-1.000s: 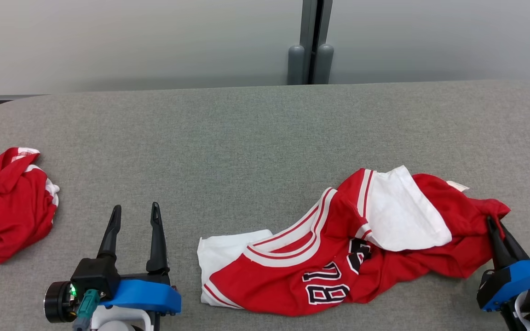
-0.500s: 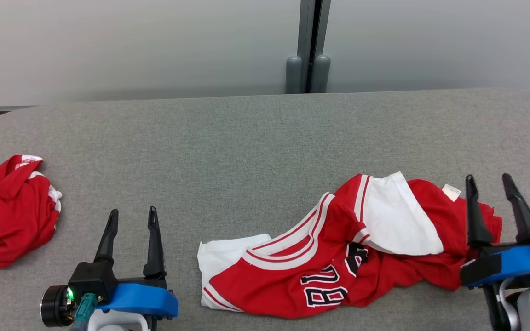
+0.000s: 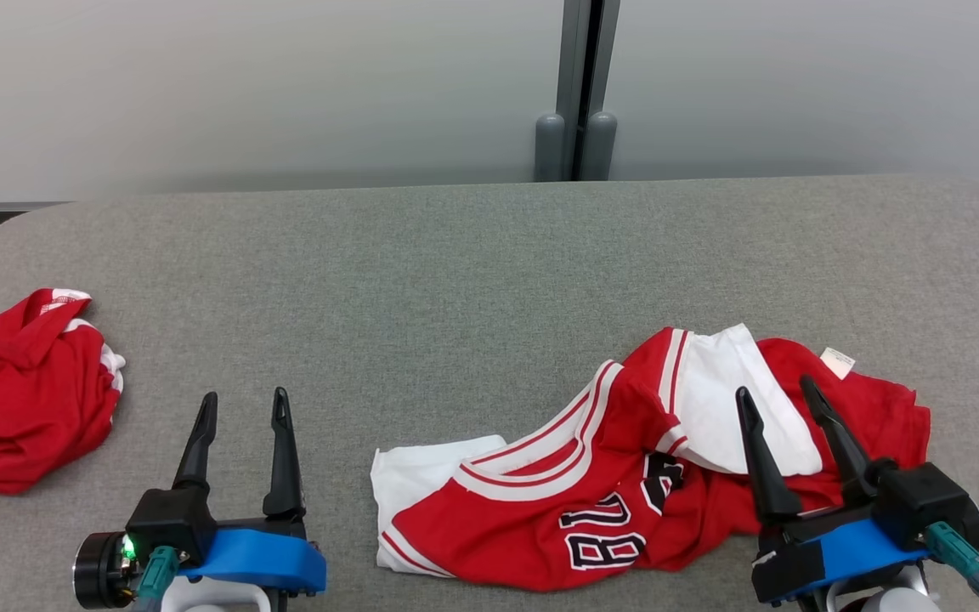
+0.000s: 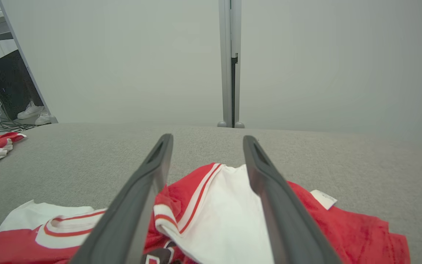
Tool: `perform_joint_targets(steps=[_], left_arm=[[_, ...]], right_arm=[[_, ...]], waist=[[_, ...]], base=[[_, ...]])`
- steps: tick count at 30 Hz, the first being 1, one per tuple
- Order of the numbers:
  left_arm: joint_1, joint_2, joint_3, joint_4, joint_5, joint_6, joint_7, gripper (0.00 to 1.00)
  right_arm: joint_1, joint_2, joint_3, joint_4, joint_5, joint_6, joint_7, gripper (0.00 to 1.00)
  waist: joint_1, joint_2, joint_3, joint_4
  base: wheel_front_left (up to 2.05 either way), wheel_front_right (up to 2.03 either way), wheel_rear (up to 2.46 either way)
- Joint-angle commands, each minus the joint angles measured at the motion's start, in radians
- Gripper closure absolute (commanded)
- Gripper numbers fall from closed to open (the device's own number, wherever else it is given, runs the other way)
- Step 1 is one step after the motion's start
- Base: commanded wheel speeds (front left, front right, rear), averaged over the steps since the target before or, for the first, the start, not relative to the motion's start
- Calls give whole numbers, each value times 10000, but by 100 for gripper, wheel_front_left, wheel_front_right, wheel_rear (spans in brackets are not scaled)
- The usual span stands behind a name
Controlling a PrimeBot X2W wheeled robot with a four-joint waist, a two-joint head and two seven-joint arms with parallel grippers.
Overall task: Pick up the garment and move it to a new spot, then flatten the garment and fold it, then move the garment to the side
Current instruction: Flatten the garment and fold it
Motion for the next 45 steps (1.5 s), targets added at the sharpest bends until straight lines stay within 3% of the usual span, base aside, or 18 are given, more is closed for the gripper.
perform_joint_targets(steps=[1,9,19,27,32,41,45], left_arm=[[51,-1,30,6,84,-23,-30,0],[-73,-1,-102,74,260,-117,-30,0],[-1038,-1,-1119,453,749,-664,-30,0],[-2713,1,-2761,1552,1047,-1168,-28,0],[-3660,62,-3847,2696,868,-1244,-28,0],[-4989,423,-6427,5363,-702,-1234,-28,0],[-5449,589,-7065,6124,-1205,-1235,-28,0]], right_arm=[[132,22,5,63,-42,1,-30,0],[-99,8,29,151,-61,1,-29,0],[-166,33,118,265,-42,1,-29,0],[-420,-14,256,355,32,1,-29,0],[-599,-15,236,345,106,1,-29,0],[-878,45,34,263,194,1,-29,0],[-998,67,5,267,233,1,-29,0]], waist=[[0,0,-13,-2],[0,0,-42,-130],[0,0,27,-361],[0,0,272,-885],[0,0,599,-1373],[0,0,1331,-2232],[0,0,1547,-2455]], base=[[0,0,0],[0,0,0],[0,0,0],[0,0,0],[0,0,0],[0,0,0],[0,0,0]])
